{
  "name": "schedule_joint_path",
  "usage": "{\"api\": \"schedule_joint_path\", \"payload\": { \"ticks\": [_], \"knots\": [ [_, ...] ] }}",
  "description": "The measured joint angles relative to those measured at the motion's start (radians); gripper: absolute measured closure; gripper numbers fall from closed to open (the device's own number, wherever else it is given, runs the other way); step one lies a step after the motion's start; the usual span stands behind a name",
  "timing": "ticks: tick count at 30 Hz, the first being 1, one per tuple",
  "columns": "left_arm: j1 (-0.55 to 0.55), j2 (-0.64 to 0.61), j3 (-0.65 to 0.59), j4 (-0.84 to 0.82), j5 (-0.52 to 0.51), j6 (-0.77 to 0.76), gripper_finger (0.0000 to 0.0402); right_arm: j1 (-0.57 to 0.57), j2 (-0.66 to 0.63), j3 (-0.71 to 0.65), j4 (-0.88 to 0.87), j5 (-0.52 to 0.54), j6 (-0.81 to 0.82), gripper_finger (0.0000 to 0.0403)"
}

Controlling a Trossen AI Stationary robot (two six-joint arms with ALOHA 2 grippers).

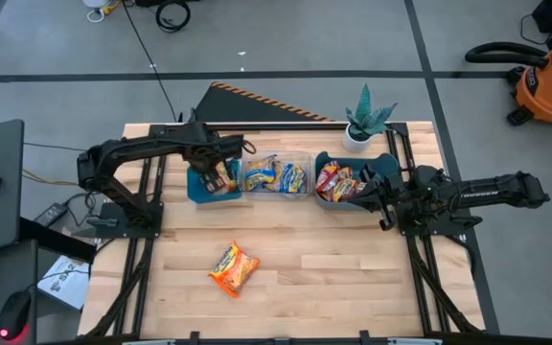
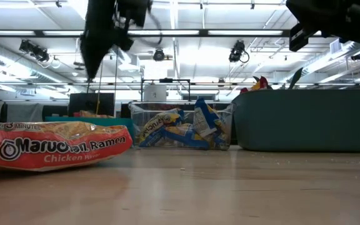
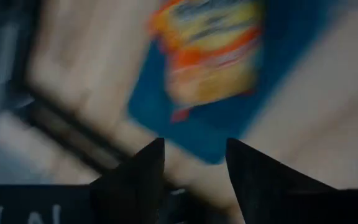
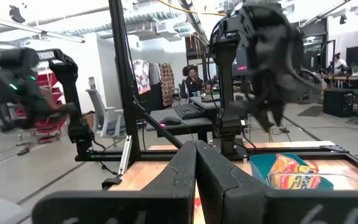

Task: Sort Maruchan noodles
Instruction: Put the orange noddle pack into the blue bin

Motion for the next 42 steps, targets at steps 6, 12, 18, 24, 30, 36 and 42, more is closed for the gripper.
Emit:
{"api": "schedule_joint_path", "payload": {
  "ticks": [6, 12, 18, 24, 30, 36, 42],
  "knots": [
    [-0.171, 0.001, 0.084, 0.135, 0.256, -0.124, 0.0234, 0.000, -0.005, 0.000, 0.001, 0.001, -0.036, 0.0389],
    [-0.417, 0.027, 0.083, 0.238, 0.278, -0.275, 0.0235, 0.000, -0.005, 0.000, 0.007, 0.001, -0.037, 0.0389],
    [-0.572, 0.058, 0.073, 0.352, 0.225, -0.481, 0.0235, 0.000, -0.005, 0.000, 0.027, 0.002, -0.037, 0.0389],
    [-0.636, 0.127, 0.075, 0.433, 0.180, -0.522, 0.0235, 0.000, -0.001, 0.000, 0.039, 0.006, -0.026, 0.0389],
    [-0.625, 0.236, 0.074, 0.527, 0.254, -0.432, 0.0235, 0.000, 0.007, 0.000, 0.045, 0.033, -0.027, 0.0389],
    [-0.614, 0.317, 0.074, 0.615, 0.275, -0.251, 0.0235, 0.000, 0.007, 0.000, 0.044, 0.035, -0.029, 0.0389],
    [-0.603, 0.387, 0.074, 0.615, 0.317, -0.098, 0.0235, 0.000, 0.007, 0.000, 0.045, 0.038, -0.029, 0.0389]
  ]
}}
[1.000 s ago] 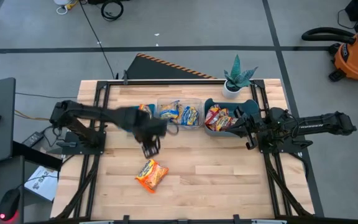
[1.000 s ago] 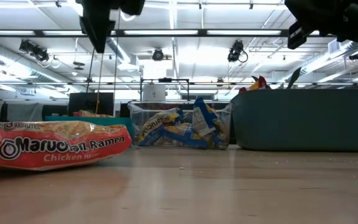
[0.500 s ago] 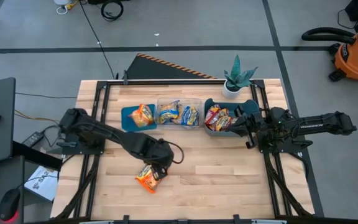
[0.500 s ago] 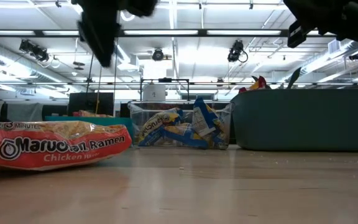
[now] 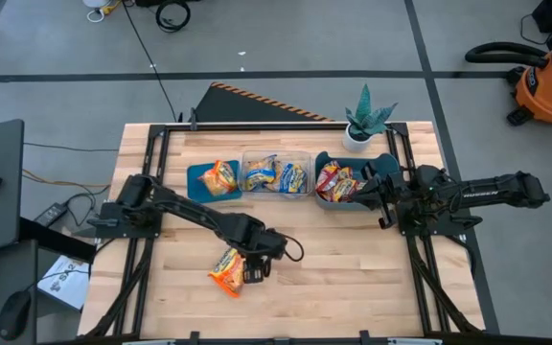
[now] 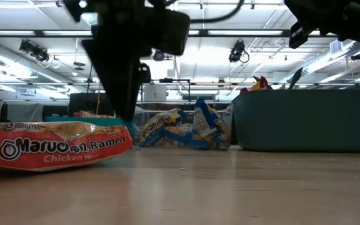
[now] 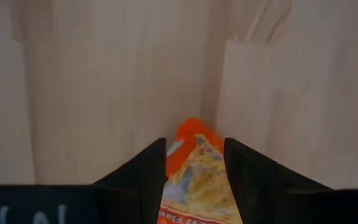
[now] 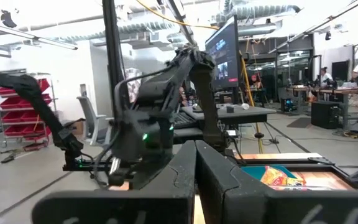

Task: Sort Maruchan noodles
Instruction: Put the orange noddle pack into the blue bin

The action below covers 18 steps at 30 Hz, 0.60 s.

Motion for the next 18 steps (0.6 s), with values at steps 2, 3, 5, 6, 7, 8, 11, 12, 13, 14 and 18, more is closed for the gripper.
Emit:
{"api": "schedule_joint_path", "payload": {
  "ticks": [2, 3, 5, 6, 7, 8, 11, 12, 13, 14, 18],
  "knots": [
    [0.001, 0.022, 0.000, -0.001, 0.002, 0.035, 0.0235, 0.000, 0.000, 0.000, 0.000, 0.019, 0.000, 0.0389],
    [0.003, 0.031, 0.000, -0.001, 0.007, 0.052, 0.0235, 0.000, 0.000, 0.000, 0.000, 0.032, 0.000, 0.0389],
    [0.008, 0.048, 0.000, -0.001, 0.037, 0.075, 0.0235, 0.000, 0.000, 0.000, 0.000, 0.045, 0.000, 0.0389],
    [0.014, 0.056, 0.000, 0.000, 0.060, 0.076, 0.0235, 0.000, 0.000, 0.000, 0.000, 0.048, 0.000, 0.0389],
    [0.021, 0.063, 0.000, -0.004, 0.084, 0.076, 0.0235, 0.000, 0.000, 0.000, 0.000, 0.048, 0.000, 0.0389],
    [0.029, 0.072, 0.000, -0.003, 0.110, 0.076, 0.0235, 0.000, 0.000, 0.000, 0.000, 0.048, 0.000, 0.0389],
    [0.046, 0.090, 0.000, -0.006, 0.141, 0.076, 0.0244, 0.000, 0.000, 0.000, 0.000, 0.049, 0.000, 0.0389],
    [0.050, 0.094, 0.000, -0.006, 0.143, 0.077, 0.0251, 0.000, 0.000, 0.000, 0.000, 0.048, 0.000, 0.0389],
    [0.054, 0.096, 0.000, -0.005, 0.144, 0.081, 0.0258, 0.000, 0.000, 0.000, 0.000, 0.048, 0.000, 0.0389],
    [0.057, 0.097, 0.000, -0.007, 0.144, 0.085, 0.0266, 0.000, 0.000, 0.000, 0.000, 0.048, 0.000, 0.0389],
    [0.068, 0.098, 0.000, -0.009, 0.147, 0.085, 0.0300, 0.000, 0.000, 0.000, -0.004, 0.047, 0.000, 0.0389]
  ]
}}
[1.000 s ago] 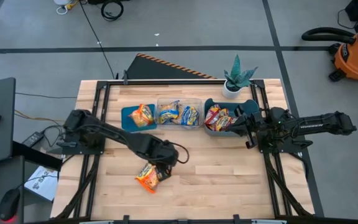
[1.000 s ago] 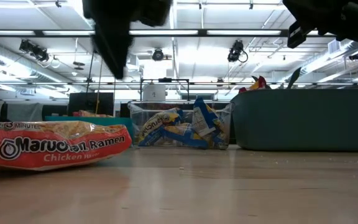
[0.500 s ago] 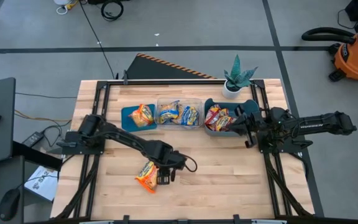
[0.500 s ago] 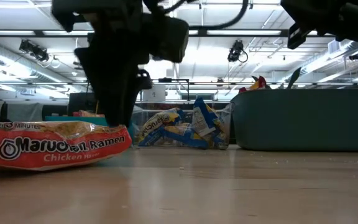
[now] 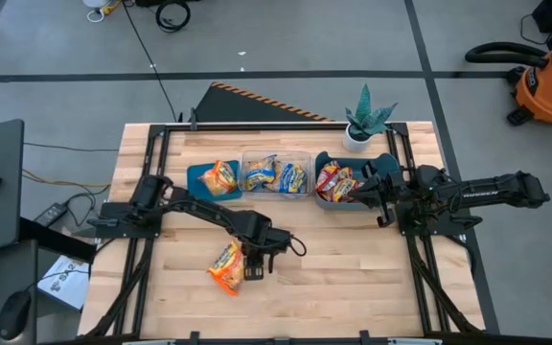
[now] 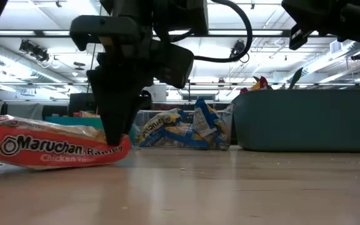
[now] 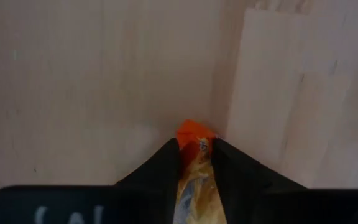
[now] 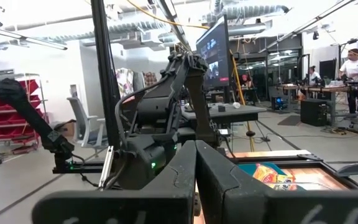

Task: Sort Maruchan noodles
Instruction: Put the orange noddle pack into the blue bin

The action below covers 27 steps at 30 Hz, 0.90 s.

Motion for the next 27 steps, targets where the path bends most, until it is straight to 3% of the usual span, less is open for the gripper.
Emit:
{"api": "schedule_joint_path", "payload": {
  "ticks": [15, 27],
  "knots": [
    [0.043, -0.017, 0.000, -0.037, 0.024, -0.011, 0.0382, 0.000, 0.000, 0.000, -0.003, -0.001, 0.000, 0.0389],
    [0.146, -0.212, 0.000, -0.297, -0.032, 0.016, 0.0394, 0.000, 0.002, 0.000, -0.003, -0.001, 0.000, 0.0389]
  ]
}}
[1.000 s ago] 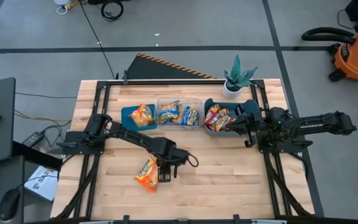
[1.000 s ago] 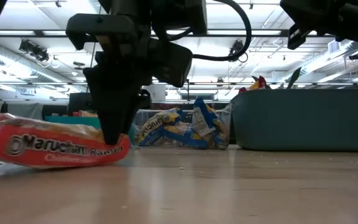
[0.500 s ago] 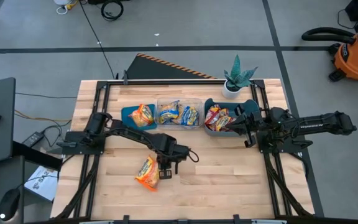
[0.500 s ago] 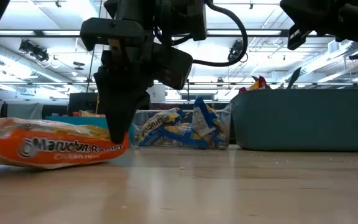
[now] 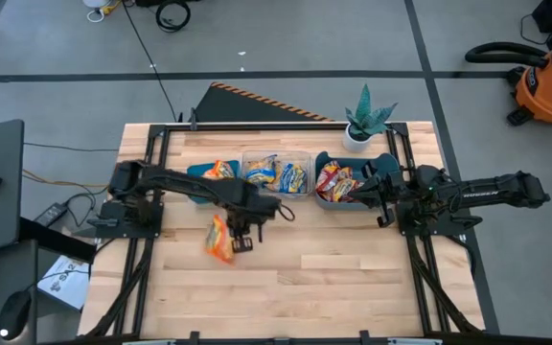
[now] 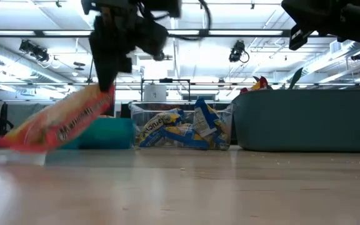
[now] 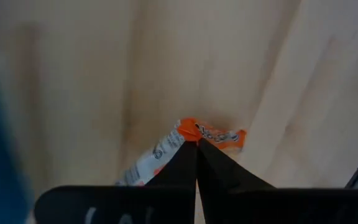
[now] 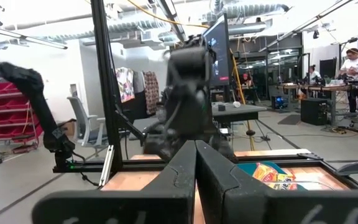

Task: Sort Maruchan noodles
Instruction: Put the orange noddle pack into the blue bin

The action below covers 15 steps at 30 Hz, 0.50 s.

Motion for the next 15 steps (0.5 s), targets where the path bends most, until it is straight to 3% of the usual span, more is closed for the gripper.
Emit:
{"api": "schedule_joint_path", "payload": {
  "ticks": [6, 15],
  "knots": [
    [0.064, -0.142, 0.000, -0.148, -0.072, -0.062, 0.0395, 0.001, 0.000, 0.000, 0.000, 0.000, 0.000, 0.0389],
    [0.138, -0.315, 0.001, -0.192, -0.241, -0.132, 0.0395, 0.001, 0.003, 0.000, 0.002, 0.001, 0.000, 0.0389]
  ]
}}
